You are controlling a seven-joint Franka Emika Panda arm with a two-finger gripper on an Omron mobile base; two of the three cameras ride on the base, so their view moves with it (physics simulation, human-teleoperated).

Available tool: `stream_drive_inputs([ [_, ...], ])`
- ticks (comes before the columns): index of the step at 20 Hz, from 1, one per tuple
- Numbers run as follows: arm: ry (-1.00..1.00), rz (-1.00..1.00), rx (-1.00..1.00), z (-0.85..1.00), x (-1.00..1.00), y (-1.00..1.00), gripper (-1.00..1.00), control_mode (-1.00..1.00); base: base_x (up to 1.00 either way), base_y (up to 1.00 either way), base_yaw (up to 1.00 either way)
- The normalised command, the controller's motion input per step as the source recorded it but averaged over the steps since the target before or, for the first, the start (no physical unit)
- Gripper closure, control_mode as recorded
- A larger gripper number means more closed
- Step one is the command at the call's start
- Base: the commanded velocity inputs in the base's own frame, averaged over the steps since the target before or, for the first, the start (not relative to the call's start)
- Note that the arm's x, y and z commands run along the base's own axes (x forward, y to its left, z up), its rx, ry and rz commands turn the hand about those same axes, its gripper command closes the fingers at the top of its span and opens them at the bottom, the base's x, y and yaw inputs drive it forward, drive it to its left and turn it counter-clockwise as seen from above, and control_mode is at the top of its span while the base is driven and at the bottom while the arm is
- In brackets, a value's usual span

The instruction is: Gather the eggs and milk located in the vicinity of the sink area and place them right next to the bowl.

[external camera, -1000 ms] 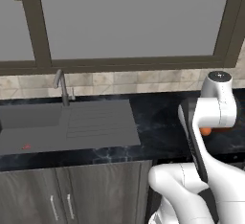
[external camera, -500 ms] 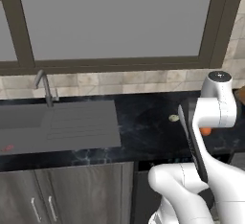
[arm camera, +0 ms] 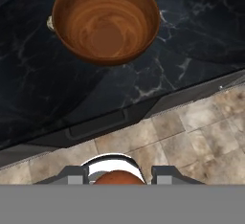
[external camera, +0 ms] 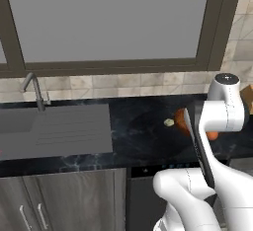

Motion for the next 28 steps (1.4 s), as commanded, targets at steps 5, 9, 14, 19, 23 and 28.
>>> stream_drive_inputs([
  [5,0.00,0.00,0.00,0.00,0.00,0.00,1.00,1.00,0.12,-0.35,0.00],
  [9,0.00,0.00,0.00,0.00,0.00,0.00,1.00,1.00,0.12,-0.27,0.00],
  [14,0.01,-0.11,0.00,0.00,0.02,-0.02,1.00,-1.00,0.00,0.00,0.00],
  [19,0.00,-0.27,0.00,0.00,0.07,0.11,1.00,-1.00,0.00,0.00,0.00],
  [23,0.00,-0.34,0.00,0.00,0.17,0.36,1.00,-1.00,0.00,0.00,0.00],
  [28,0.00,-0.36,-0.01,0.00,0.26,0.53,1.00,-1.00,0.00,0.00,0.00],
])
